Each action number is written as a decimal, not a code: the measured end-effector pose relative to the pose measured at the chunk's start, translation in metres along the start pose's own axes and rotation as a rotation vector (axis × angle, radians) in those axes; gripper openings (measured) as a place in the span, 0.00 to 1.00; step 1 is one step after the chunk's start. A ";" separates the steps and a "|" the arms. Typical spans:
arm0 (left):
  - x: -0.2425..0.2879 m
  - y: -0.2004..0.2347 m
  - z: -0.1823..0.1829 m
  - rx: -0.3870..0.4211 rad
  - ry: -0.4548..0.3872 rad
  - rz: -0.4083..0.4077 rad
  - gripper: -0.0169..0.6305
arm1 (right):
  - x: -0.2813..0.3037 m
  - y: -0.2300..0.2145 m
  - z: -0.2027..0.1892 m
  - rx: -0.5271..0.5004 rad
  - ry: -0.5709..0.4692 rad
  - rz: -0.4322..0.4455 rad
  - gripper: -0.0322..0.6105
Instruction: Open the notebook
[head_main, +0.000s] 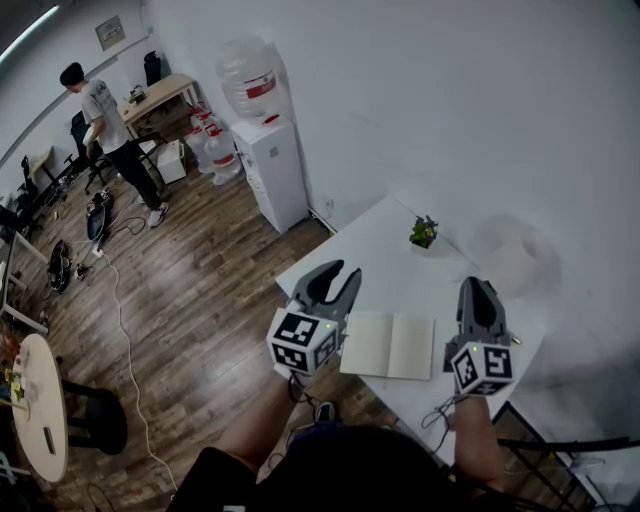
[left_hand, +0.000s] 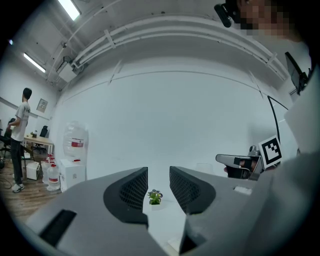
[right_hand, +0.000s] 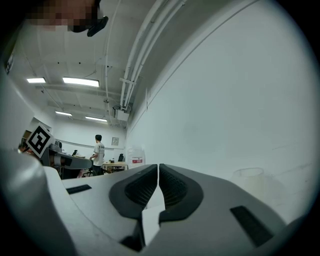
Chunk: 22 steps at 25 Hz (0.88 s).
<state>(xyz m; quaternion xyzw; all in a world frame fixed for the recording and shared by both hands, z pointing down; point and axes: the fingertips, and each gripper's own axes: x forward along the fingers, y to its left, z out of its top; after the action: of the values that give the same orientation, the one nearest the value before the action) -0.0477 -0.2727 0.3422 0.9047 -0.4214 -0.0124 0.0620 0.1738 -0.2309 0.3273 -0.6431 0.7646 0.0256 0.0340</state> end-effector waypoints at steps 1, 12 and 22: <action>0.000 0.000 0.000 0.000 0.001 -0.001 0.23 | 0.000 0.000 0.000 0.000 0.000 0.001 0.07; -0.001 -0.003 -0.002 -0.006 0.007 -0.010 0.23 | -0.003 0.000 0.000 0.010 -0.006 -0.001 0.06; -0.005 -0.005 -0.008 -0.015 0.018 -0.018 0.23 | -0.007 0.004 -0.002 0.016 -0.008 0.000 0.06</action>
<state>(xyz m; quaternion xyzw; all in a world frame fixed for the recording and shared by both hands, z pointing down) -0.0467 -0.2648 0.3490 0.9081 -0.4124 -0.0078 0.0725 0.1714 -0.2235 0.3294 -0.6426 0.7647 0.0221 0.0425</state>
